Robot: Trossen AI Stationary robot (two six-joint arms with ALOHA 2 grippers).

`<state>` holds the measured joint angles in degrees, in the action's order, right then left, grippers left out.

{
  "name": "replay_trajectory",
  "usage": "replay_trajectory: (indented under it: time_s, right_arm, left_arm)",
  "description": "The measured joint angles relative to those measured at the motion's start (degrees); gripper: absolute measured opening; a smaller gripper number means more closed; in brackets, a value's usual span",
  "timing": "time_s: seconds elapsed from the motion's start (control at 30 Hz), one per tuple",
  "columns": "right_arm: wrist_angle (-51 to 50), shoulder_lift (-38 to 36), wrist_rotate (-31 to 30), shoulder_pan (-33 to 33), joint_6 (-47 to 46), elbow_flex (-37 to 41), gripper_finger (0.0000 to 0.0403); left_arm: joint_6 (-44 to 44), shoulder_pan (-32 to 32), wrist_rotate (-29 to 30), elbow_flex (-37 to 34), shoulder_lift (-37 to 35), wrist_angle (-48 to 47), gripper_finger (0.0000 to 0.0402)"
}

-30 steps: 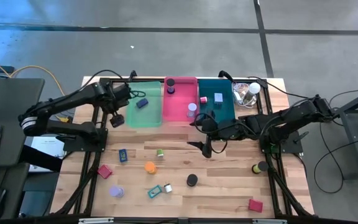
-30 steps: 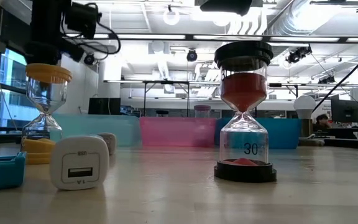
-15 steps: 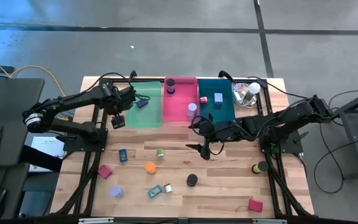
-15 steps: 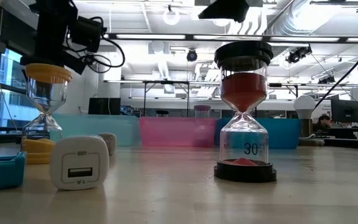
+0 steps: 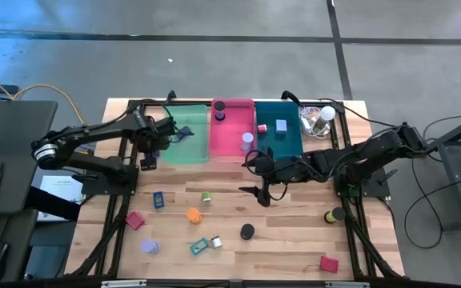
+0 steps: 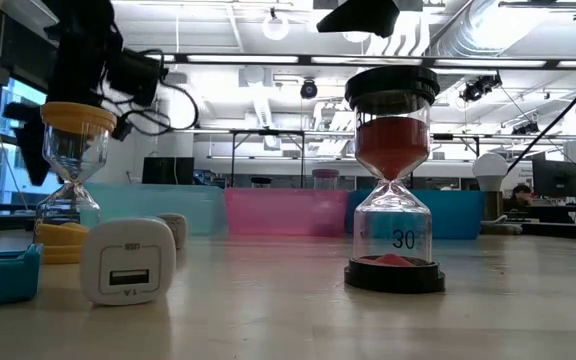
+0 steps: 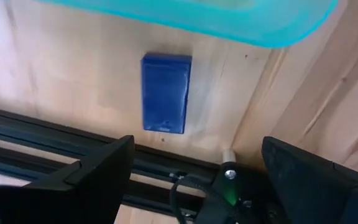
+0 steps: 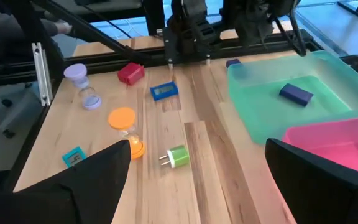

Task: Pick & Place Office items
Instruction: Put the purple digital clock into the green bin

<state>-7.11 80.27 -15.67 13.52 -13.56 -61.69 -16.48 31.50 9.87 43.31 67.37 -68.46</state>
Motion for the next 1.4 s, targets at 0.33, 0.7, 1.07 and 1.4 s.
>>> replay_trajectory:
  time_s: [0.33, 0.7, 1.07, 1.4]
  right_arm:
    - [0.0, 0.0, 1.3, 0.0, 1.6, 0.0, 0.0362]
    - [-0.1, 0.0, 2.8, 0.0, 1.8, 0.0, 0.0362]
    - [-0.1, 0.0, 2.8, 0.0, 2.1, 0.0, 0.0362]
    - [-0.5, 0.0, 5.8, 0.0, 2.1, 0.0, 0.0362]
  left_arm:
    - [-0.7, 0.6, 1.2, -4.7, 0.0, 7.8, 0.0344]
    - [-5.2, 0.6, 2.2, -8.9, 0.0, 13.4, 0.0335]
    - [-6.2, 2.3, 2.6, -13.2, 0.0, 21.9, 0.0334]
    - [-5.9, 7.1, -1.0, -14.6, -0.1, 23.6, 0.0334]
